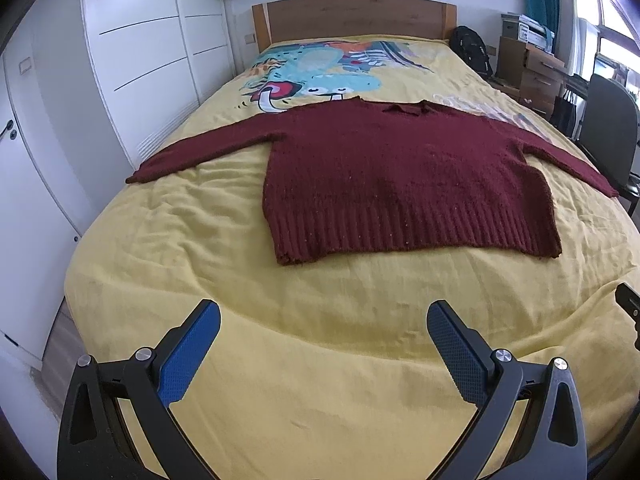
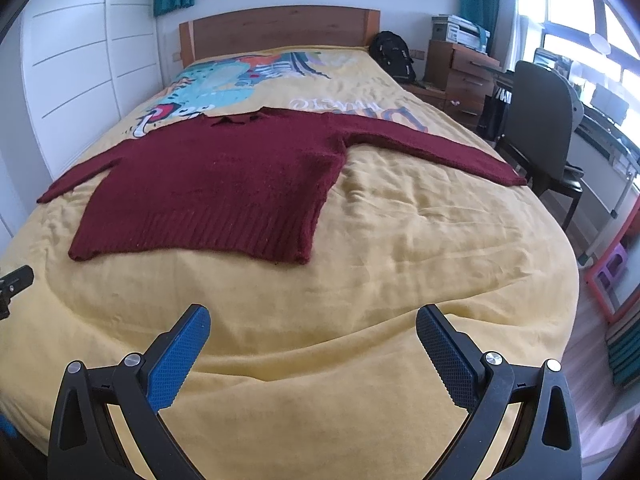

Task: Fold small clothes

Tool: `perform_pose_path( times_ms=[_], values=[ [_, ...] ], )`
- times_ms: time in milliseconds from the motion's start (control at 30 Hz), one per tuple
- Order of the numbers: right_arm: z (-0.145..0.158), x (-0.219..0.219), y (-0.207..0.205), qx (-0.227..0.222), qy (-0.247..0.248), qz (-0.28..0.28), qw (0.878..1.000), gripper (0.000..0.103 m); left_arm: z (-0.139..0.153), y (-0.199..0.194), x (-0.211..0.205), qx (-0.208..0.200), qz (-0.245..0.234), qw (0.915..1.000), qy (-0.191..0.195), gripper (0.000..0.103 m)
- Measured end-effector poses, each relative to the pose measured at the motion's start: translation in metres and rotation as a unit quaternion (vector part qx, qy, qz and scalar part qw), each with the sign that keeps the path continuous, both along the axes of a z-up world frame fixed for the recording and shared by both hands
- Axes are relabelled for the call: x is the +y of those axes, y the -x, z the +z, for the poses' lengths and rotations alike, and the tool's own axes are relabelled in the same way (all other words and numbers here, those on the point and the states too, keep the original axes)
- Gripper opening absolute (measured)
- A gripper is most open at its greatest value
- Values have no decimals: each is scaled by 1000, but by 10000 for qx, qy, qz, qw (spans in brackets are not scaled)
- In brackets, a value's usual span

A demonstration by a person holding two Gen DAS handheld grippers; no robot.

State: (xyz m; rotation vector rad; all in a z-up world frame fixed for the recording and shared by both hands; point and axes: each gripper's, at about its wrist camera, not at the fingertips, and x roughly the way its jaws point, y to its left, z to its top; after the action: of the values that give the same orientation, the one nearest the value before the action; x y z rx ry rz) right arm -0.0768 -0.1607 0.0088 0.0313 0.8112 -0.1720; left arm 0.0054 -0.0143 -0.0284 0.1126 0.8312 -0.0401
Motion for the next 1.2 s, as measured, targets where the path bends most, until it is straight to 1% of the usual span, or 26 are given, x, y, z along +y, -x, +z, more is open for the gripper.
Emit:
perform_pose_path(
  times_ms=[800,1000,1200],
  values=[
    [-7,-7,-12,183,-262,181,9993,103,-4,-15,6,505,204,9985,59,102],
    [-8,-13,-16,205,-366,165,9990,103,0,-20,8,584,239,9979,130,102],
    [-8,-20,-23,227,-453,156,9986,103,5,-27,13,653,413,9968,203,102]
  ],
)
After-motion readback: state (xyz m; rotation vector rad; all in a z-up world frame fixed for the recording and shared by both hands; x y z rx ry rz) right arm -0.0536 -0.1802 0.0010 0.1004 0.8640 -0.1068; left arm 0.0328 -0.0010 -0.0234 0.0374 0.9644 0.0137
